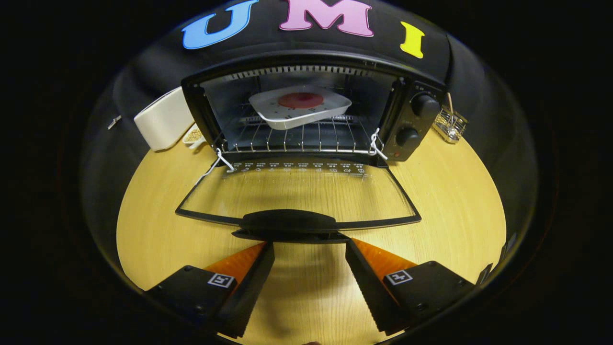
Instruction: Open the toaster oven, put the food inside, and close the toaster oven door.
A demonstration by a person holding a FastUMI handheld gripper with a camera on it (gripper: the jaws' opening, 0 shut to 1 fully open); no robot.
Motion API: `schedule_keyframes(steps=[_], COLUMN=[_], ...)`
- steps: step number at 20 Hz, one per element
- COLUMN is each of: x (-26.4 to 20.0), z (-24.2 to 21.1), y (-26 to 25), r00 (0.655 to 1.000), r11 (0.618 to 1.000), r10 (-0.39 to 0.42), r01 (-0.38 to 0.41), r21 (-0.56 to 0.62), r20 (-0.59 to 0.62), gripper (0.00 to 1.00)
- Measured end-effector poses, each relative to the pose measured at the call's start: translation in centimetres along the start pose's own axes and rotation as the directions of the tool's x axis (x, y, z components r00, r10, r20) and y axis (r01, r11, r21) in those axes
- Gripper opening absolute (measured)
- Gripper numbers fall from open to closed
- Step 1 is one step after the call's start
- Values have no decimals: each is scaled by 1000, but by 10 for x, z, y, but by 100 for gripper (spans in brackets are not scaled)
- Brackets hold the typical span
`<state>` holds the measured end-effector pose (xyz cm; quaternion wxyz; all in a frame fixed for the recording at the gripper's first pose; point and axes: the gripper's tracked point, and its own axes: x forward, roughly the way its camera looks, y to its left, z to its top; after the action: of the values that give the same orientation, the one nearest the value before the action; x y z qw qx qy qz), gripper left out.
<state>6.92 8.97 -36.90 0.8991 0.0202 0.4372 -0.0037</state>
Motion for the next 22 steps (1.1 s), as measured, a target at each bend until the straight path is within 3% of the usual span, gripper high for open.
schedule_keyframes(steps=[4, 9, 14, 18, 22], x=[-30, -88, -162, -228, -290], z=[35, 108, 169, 194, 206], y=[3, 10, -9, -49, -102], r00=[994, 953, 859, 776, 657], r11=[999, 995, 994, 996, 1000], r10=[35, 85, 102, 63, -20], r01=[-33, -94, -106, -84, 2], r21=[-21, 17, -21, 4, 25], r20=[100, 291, 502, 628, 754], gripper=[99, 99, 98, 98, 98])
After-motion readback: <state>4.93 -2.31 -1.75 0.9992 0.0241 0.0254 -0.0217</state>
